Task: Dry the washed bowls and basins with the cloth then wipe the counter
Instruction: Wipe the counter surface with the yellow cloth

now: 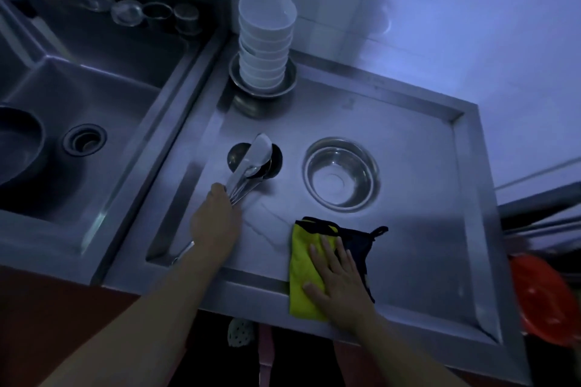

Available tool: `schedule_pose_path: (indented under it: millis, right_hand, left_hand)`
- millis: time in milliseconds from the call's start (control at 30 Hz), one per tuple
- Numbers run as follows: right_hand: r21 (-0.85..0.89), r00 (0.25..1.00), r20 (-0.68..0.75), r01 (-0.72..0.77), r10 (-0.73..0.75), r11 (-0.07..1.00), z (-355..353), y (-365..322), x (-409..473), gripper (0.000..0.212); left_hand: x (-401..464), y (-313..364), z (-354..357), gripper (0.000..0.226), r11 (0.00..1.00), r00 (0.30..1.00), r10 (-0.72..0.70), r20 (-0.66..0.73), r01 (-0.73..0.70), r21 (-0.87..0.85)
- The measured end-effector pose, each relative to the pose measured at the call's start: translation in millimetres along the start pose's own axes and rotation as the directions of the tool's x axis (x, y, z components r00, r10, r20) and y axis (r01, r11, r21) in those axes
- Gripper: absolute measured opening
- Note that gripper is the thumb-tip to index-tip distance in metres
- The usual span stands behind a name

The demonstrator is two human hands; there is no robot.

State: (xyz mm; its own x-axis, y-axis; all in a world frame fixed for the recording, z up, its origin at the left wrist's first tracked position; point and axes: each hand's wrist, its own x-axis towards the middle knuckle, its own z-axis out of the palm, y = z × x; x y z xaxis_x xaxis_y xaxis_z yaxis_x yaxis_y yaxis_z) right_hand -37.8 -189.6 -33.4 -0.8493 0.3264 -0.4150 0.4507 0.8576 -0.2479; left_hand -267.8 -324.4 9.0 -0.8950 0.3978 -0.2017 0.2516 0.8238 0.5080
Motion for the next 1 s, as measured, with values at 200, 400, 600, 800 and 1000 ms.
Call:
schedule_pose_path:
  millis: [200,400,600,800,1000]
  right_hand:
    - [0.016,0.999,-0.029,-0.035,0.035,0.999,0,8,-4,0.071]
    - [0.016,0.998,-0.053,-0.035,0.036,0.999,4,9,-4,0.071]
    - [0.014,0.997,-0.065,-0.033,0.034,0.999,6,9,-4,0.072]
    - [0.109,0.999,-0.044,-0.014,0.019,0.994,-12,7,-3,0.074]
    - [0.114,0.902,-0.425,0.129,-0.069,0.985,-29,8,-26,0.026]
  left_hand:
    - [6,3,12,0.015,1.000,1.000,-0.009,0.004,0.009,-0.015]
    - [11,1,12,0.018,0.999,0.999,-0.034,0.024,0.034,0.009]
    - [12,4,8,0.021,0.998,0.999,-0.036,0.035,0.034,0.055]
    - [8,4,3,0.045,0.977,0.997,0.059,-0.052,-0.047,0.210]
    - [-18,26,17,0.060,0.923,0.933,0.354,-0.070,-0.336,0.190]
